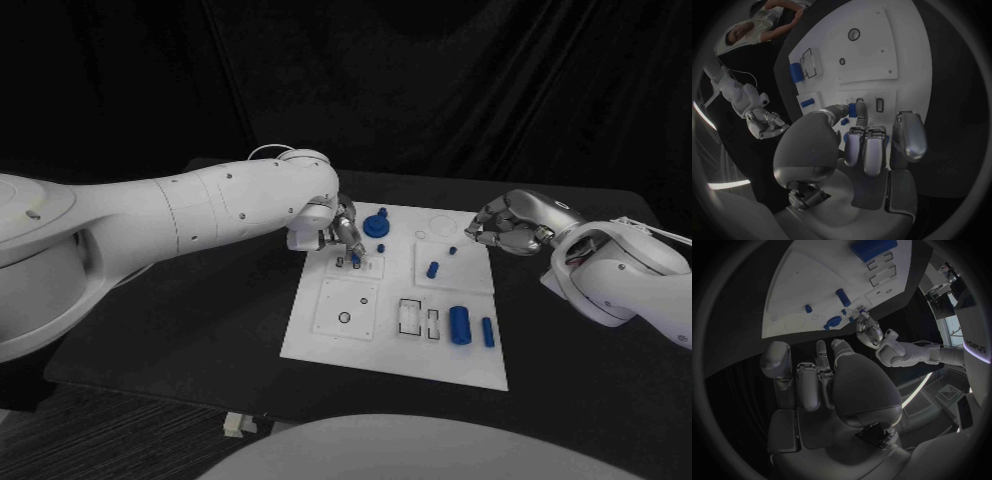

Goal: Assemble the parts on the task board

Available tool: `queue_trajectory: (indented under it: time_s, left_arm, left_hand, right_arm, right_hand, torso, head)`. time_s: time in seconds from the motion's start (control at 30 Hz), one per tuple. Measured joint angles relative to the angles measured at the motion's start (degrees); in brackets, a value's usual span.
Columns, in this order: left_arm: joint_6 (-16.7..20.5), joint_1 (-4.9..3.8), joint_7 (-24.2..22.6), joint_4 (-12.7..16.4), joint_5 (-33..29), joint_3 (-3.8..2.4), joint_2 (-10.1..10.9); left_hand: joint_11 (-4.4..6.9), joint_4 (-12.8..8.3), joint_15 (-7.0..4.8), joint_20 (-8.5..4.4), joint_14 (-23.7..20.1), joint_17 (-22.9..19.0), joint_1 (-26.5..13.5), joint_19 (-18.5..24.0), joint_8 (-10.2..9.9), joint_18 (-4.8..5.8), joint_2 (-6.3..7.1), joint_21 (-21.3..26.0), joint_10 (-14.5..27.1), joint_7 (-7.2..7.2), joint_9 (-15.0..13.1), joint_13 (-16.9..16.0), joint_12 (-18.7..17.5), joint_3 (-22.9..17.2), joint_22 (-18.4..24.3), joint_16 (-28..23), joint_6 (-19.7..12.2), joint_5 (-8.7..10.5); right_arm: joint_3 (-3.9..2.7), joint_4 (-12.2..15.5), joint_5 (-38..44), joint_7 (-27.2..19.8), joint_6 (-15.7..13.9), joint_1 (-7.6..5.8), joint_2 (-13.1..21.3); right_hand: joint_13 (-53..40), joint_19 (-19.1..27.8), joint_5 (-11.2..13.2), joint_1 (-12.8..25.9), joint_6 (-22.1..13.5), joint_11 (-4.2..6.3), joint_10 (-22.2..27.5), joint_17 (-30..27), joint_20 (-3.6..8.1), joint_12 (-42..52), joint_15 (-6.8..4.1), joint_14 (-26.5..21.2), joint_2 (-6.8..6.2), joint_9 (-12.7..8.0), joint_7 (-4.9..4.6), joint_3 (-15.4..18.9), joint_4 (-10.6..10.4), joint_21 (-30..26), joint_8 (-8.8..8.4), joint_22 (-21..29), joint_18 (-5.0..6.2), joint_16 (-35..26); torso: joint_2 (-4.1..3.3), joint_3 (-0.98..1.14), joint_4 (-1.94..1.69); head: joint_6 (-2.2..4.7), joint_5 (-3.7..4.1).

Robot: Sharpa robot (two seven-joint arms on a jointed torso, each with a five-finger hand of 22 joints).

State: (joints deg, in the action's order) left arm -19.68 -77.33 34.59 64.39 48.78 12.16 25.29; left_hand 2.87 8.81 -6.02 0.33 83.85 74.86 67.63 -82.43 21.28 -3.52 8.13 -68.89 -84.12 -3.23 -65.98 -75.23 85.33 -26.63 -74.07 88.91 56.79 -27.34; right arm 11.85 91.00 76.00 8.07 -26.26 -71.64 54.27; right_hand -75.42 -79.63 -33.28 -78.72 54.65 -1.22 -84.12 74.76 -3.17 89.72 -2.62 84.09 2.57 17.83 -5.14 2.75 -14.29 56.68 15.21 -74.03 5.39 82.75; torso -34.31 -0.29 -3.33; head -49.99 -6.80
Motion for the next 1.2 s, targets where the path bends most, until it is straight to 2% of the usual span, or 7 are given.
queue_trajectory:
  time_s: [0.03, 0.07, 1.2]
  left_arm:
    - [-0.01, 0.05, 0.02, -0.03, 0.0, 0.0, -0.01]
    - [-0.01, 0.1, 0.03, -0.09, 0.01, 0.0, -0.02]
    - [-0.49, 0.61, 0.31, -1.15, 0.05, 0.01, -0.47]
  left_hand:
    - [-0.01, -1.2, 0.0, 0.0, 0.0, 0.0, 0.0, 0.0, 0.0, 0.0, 0.0, 0.0, -0.01, -0.69, 0.0, 0.0, 0.0, -1.25, 0.0, 0.0, -0.69, 0.06]
    - [-0.01, -1.25, 0.0, 0.0, 0.0, 0.0, 0.0, 0.0, 0.0, 0.0, 0.0, 0.0, -0.01, -0.68, 0.01, 0.0, 0.0, -1.29, 0.0, 0.0, -0.68, 0.06]
    - [-0.01, -1.26, 0.0, 0.0, 0.0, 0.0, 0.0, 0.0, 0.0, 0.0, 0.0, 0.0, -0.01, -0.68, 0.01, 0.0, 0.0, -1.3, 0.0, 0.0, -0.68, 0.06]
  right_arm:
    - [0.0, 0.0, 0.0, 0.0, 0.0, 0.0, 0.01]
    - [0.0, 0.01, 0.0, 0.0, 0.0, 0.0, 0.02]
    - [0.0, 0.07, -0.01, -0.01, 0.0, 0.0, 0.12]
  right_hand:
    - [0.0, 0.0, 0.0, 0.0, 0.0, 0.0, 0.0, 0.0, 0.0, 0.0, 0.0, 0.0, 0.0, 0.0, 0.0, 0.0, 0.0, 0.0, 0.0, 0.0, 0.0, 0.0]
    - [0.0, 0.0, 0.0, 0.0, 0.0, 0.0, 0.0, 0.0, 0.0, 0.0, 0.0, 0.0, 0.0, 0.0, 0.0, 0.0, 0.0, 0.0, 0.0, 0.0, 0.0, 0.0]
    - [0.0, 0.0, 0.0, 0.0, 0.0, 0.0, 0.0, 0.0, 0.0, 0.0, 0.0, 0.0, 0.0, 0.01, 0.0, 0.0, 0.0, 0.0, 0.0, 0.0, 0.0, 0.0]
  torso:
    - [0.0, 0.0, 0.0]
    - [0.01, 0.0, 0.0]
    - [0.0, 0.01, 0.01]
  head:
    - [0.0, 0.02]
    - [0.0, 0.03]
    - [0.0, 0.12]
